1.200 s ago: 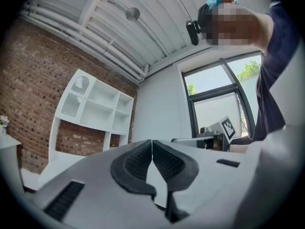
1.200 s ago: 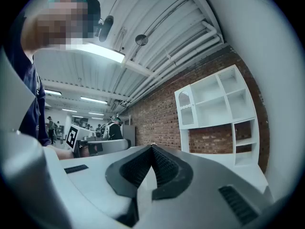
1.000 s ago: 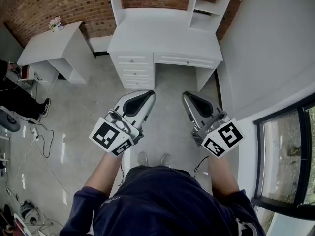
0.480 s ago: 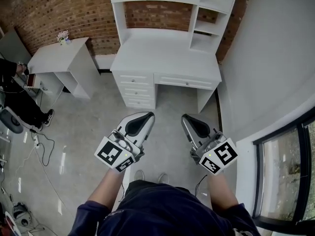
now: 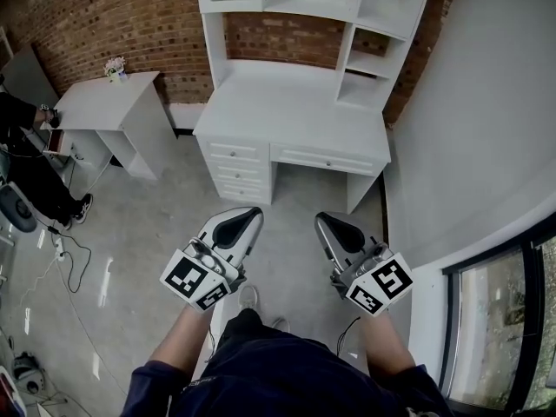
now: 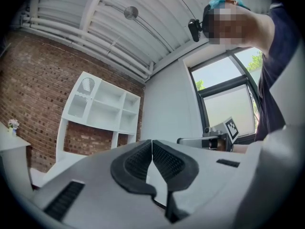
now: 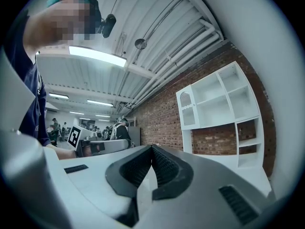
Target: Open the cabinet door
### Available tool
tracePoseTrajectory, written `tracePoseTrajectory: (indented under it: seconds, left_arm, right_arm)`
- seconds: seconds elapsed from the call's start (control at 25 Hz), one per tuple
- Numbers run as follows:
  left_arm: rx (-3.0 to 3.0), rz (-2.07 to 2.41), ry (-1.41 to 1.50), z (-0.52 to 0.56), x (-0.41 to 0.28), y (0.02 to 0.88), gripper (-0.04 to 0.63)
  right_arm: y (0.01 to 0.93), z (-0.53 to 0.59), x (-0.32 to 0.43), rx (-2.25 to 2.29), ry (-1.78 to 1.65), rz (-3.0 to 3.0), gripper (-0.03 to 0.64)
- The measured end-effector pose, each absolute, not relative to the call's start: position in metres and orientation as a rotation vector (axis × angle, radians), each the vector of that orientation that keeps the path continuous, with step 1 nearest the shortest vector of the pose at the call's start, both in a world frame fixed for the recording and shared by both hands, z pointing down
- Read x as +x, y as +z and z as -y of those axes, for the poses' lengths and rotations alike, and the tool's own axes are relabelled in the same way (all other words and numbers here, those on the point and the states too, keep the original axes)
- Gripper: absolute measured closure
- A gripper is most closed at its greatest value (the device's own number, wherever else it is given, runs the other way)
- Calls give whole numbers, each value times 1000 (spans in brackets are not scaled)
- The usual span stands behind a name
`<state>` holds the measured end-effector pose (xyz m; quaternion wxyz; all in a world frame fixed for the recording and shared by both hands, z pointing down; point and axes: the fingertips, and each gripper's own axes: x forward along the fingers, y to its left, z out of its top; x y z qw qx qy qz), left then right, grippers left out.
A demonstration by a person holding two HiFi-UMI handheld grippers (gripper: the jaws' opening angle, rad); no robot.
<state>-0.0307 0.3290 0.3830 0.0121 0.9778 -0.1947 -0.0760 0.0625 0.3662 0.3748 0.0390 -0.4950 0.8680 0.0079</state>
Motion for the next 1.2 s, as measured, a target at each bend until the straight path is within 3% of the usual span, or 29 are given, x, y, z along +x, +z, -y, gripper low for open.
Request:
tracePoseTrajectory:
  seconds: [0.44,1.2]
  left_arm:
    - [3012,632,-244,-236,-17,398,586]
    - [3039,594,-234,29,-22,391,586]
  right_arm:
    - [388,-275,81,-1519,-22,-2682,600]
    - [379,-14,81,-1586,10,-2630,600]
